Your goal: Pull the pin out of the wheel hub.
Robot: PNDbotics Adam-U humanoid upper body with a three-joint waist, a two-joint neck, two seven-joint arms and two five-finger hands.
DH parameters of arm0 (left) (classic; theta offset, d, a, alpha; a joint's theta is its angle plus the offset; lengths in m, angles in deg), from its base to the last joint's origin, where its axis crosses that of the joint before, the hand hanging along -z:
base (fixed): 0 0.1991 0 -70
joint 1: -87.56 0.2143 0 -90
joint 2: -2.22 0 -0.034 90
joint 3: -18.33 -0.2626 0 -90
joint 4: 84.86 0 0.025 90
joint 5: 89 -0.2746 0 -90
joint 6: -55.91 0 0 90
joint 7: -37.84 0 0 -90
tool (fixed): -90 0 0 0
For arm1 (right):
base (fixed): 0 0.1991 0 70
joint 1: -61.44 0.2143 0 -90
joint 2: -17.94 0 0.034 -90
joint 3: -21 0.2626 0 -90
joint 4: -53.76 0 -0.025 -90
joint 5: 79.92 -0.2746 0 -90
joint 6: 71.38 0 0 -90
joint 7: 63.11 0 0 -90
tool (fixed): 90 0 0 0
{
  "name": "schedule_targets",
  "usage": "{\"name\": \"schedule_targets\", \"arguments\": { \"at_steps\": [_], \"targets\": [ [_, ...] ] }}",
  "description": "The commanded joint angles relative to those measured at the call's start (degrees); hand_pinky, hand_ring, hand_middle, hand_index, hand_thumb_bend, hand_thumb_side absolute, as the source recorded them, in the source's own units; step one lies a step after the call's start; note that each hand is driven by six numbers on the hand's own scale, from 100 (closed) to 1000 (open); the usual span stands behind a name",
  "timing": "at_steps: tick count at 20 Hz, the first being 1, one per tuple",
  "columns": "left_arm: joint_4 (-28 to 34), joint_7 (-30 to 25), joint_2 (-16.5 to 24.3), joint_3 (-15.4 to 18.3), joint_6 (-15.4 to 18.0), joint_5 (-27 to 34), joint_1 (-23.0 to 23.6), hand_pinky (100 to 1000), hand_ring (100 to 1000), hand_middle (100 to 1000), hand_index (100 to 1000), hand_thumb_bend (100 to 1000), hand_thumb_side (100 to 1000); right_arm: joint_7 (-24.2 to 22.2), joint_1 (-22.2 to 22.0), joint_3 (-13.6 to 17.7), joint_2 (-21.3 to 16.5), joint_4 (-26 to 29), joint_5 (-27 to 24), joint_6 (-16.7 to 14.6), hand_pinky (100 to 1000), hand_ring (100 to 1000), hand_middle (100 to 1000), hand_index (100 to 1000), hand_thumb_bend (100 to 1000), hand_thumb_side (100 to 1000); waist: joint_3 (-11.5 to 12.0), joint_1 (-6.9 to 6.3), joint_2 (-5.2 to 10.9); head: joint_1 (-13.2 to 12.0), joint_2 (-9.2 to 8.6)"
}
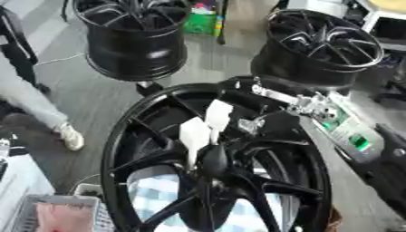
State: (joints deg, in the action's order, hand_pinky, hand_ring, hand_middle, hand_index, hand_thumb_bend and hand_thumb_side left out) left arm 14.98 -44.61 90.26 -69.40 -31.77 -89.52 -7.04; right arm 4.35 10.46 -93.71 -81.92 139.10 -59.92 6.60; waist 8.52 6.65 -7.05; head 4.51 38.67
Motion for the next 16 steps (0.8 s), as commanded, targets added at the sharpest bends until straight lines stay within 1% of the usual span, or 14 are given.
{"name": "schedule_targets", "arguments": {
  "at_steps": [1,7,16],
  "targets": [
    [0.39,-0.4,0.5,-0.21,0.07,-0.27,-0.7,642,632,672,810,136,751,0.43,0.76,0.57,-0.1,-0.86,-0.38,0.49,902,916,908,1000,100,625,0.02,-0.15,0.77,-0.06,-0.69],
    [0.22,-0.76,0.38,-0.35,0.14,-0.54,-0.8,643,631,672,810,135,753,1.57,0.87,0.3,1.6,-4.36,-1.57,0.61,877,897,891,1000,100,672,0.54,0.05,0.54,-0.15,0.0],
    [0.12,-1.13,0.21,-0.53,0.12,-0.59,-0.97,643,630,669,811,131,755,2.4,1.22,-0.33,3.59,-7.55,-2.07,-0.11,860,879,874,996,100,713,0.89,-0.03,0.32,-0.35,1.26]
  ]
}}
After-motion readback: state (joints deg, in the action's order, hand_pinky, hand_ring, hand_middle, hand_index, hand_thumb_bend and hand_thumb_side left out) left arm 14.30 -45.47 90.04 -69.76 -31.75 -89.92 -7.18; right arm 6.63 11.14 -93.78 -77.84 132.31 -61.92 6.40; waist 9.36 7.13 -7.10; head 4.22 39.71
